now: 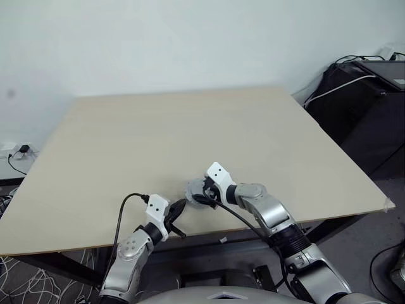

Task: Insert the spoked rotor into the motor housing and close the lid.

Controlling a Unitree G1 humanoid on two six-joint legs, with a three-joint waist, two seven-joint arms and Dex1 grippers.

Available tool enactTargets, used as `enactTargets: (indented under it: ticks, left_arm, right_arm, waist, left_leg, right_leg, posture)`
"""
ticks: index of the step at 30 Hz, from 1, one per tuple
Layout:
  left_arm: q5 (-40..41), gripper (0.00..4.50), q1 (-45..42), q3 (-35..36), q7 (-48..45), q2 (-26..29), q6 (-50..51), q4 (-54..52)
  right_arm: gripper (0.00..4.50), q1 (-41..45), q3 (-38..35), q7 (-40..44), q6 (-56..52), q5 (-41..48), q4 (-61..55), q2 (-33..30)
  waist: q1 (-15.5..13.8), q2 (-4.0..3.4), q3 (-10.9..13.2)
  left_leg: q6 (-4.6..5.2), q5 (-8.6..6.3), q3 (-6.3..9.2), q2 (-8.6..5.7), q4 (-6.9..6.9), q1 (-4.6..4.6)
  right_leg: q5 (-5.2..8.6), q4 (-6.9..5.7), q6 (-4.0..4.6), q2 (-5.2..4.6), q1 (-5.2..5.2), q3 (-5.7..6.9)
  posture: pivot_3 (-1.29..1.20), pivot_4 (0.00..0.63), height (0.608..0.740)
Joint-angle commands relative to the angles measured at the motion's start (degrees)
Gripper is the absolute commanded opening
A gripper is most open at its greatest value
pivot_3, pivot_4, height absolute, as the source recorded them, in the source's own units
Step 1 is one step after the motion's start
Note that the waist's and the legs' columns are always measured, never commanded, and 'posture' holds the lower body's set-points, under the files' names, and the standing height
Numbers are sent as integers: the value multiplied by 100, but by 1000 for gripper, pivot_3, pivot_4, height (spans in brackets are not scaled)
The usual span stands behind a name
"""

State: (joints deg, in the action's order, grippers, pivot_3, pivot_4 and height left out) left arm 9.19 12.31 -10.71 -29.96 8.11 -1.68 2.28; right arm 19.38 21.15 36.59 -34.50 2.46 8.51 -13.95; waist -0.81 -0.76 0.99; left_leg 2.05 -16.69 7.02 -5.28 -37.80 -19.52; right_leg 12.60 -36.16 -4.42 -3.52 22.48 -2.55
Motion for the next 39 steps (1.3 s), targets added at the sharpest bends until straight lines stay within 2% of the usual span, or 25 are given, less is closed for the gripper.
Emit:
enactTargets:
  ticks: [1, 25, 39]
  left_arm:
    - [53, 0, -21, -3, 9, -8, -23, -248]
    - [44, 0, -23, -18, 0, -11, 8, -218]
    - [39, 0, -10, -40, 16, -44, 8, -203]
  right_arm:
    - [3286, -42, 83, -163, -209, -232, 217, -99]
    - [3286, 35, 393, -363, -633, -489, 170, -238]
    - [3286, 37, 396, -77, -762, -275, 44, -409]
  waist:
    - [1, 0, 0]
    - [3, -7, -5]
    - [-51, -19, -13]
  left_leg:
    - [0, 0, 0, 0, 0, 0]
    - [-25, -14, 3, 0, 0, 0]
    - [-23, -16, 8, -4, 7, -5]
  right_leg:
    - [0, 0, 0, 0, 0, 0]
    - [1, 1, 0, 0, 0, 1]
    - [3, 16, -1, -3, -1, 4]
  posture:
    - [0, 0, 740]
    - [0, 0, 740]
    - [0, 0, 740]
